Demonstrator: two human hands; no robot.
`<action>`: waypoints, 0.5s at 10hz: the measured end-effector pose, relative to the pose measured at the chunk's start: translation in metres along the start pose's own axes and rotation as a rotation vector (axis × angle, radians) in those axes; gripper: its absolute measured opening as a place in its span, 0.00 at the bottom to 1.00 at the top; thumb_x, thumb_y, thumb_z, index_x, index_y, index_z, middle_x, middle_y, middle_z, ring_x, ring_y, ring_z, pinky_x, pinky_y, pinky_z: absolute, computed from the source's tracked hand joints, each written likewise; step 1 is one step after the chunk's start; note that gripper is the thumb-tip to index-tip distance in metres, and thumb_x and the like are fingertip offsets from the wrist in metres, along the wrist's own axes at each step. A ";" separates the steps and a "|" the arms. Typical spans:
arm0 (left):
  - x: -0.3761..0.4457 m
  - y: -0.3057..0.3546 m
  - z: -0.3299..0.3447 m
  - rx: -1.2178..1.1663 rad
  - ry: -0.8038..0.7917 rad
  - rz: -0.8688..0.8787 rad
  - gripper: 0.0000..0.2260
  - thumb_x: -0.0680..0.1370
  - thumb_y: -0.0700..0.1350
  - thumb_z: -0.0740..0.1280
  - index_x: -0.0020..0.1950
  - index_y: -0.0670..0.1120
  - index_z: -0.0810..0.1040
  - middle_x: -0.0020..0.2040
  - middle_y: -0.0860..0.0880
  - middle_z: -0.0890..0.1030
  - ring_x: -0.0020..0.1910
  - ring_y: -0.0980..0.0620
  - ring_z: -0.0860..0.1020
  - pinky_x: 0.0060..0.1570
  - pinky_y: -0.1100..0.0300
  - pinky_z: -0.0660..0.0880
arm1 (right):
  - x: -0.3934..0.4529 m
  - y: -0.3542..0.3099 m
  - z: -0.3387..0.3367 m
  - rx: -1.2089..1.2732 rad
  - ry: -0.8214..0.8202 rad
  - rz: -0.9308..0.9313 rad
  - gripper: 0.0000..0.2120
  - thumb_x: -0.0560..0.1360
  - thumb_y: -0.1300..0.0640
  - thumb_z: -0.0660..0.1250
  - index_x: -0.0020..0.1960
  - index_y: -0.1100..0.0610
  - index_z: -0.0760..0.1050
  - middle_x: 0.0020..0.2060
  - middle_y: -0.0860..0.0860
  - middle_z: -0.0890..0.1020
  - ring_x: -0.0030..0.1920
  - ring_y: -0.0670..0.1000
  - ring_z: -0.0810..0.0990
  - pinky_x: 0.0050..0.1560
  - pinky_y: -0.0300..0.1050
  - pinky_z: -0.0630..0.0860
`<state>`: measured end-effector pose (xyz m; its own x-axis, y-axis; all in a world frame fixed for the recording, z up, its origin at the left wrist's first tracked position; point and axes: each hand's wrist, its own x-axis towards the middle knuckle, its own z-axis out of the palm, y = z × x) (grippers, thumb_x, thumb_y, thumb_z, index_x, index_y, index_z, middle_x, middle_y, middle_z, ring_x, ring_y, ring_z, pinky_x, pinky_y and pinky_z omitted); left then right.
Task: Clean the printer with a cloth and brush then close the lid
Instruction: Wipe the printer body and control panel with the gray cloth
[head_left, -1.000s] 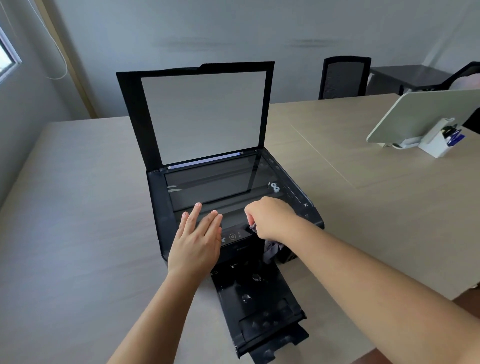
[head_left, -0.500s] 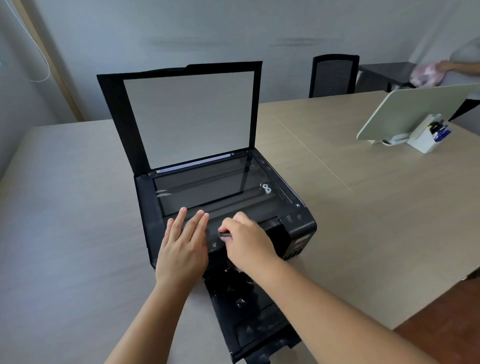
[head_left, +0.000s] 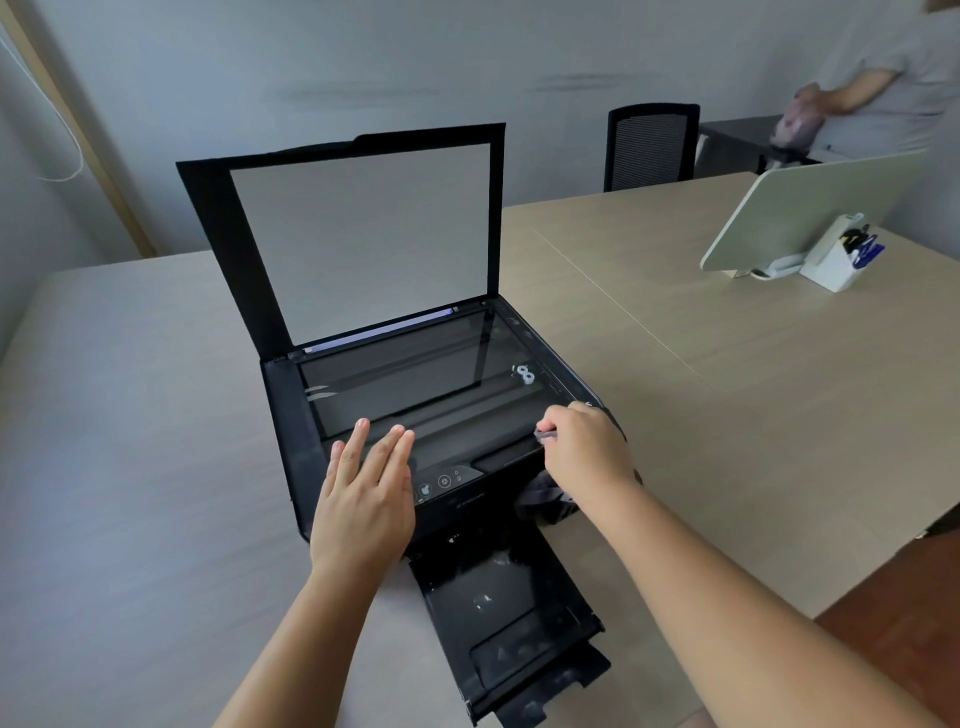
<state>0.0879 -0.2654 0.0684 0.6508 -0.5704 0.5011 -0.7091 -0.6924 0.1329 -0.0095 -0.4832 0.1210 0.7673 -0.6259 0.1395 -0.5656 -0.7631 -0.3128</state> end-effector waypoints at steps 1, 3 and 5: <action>0.001 0.001 -0.001 0.001 -0.002 -0.009 0.19 0.80 0.45 0.54 0.66 0.42 0.77 0.63 0.47 0.80 0.71 0.39 0.69 0.68 0.42 0.65 | -0.003 -0.009 0.005 0.036 0.001 -0.006 0.09 0.75 0.64 0.63 0.51 0.55 0.79 0.48 0.53 0.79 0.52 0.57 0.75 0.41 0.44 0.69; 0.000 0.001 -0.001 -0.008 -0.009 -0.003 0.20 0.80 0.45 0.53 0.66 0.42 0.77 0.63 0.47 0.80 0.71 0.39 0.69 0.68 0.41 0.65 | 0.003 0.010 -0.005 0.009 -0.099 -0.172 0.11 0.75 0.61 0.63 0.52 0.52 0.81 0.48 0.50 0.80 0.52 0.54 0.73 0.47 0.48 0.74; 0.000 0.000 -0.001 0.004 -0.021 0.007 0.19 0.80 0.45 0.55 0.66 0.42 0.77 0.62 0.47 0.80 0.71 0.39 0.68 0.68 0.42 0.65 | -0.009 0.002 0.002 0.139 -0.093 -0.205 0.10 0.74 0.63 0.65 0.50 0.53 0.82 0.46 0.49 0.81 0.47 0.49 0.68 0.47 0.44 0.72</action>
<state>0.0872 -0.2651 0.0690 0.6519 -0.5842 0.4836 -0.7122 -0.6906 0.1259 -0.0167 -0.4792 0.1172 0.8896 -0.4383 0.1284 -0.3536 -0.8389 -0.4138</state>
